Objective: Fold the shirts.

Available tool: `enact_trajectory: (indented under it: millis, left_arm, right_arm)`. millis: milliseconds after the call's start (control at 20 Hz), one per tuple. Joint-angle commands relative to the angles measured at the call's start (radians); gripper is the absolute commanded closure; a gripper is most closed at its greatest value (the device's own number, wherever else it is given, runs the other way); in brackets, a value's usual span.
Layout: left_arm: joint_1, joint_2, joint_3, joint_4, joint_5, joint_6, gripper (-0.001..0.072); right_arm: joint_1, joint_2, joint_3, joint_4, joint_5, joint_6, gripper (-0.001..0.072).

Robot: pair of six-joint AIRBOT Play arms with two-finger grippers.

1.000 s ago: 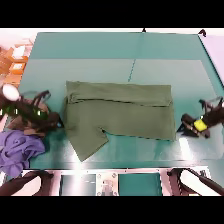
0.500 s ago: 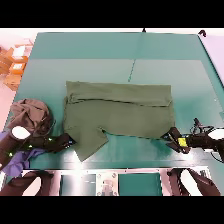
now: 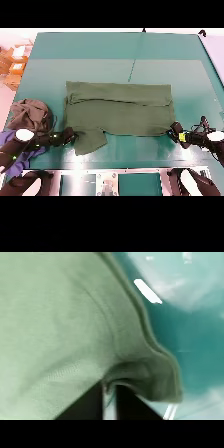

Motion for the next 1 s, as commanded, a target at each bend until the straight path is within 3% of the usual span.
enact_trajectory:
  millis: [0,250,550,800,950]
  left_arm:
    - [-0.005,0.001,0.06,0.034,-0.034,0.013,0.0685]
    - [-0.005,0.019,0.253,0.329,-0.291,-0.114,0.0685]
    - [-0.005,0.134,0.369,0.415,-0.499,-0.198,0.0686]
    - [-0.005,0.104,0.519,0.415,-0.471,-0.203,0.0686]
    - [-0.005,-0.037,0.652,0.414,-0.423,-0.16,0.0686]
  right_arm:
    - [0.0,0.001,0.003,0.023,0.034,-0.048,0.0695]
    - [0.0,0.002,0.121,-0.086,0.221,-0.071,0.0697]
    - [0.0,0.002,0.283,-0.244,0.478,-0.008,0.0697]
    - [0.001,-0.002,0.422,-0.206,0.476,-0.009,0.0697]
    - [0.001,-0.077,0.515,-0.1,0.415,-0.05,0.0696]
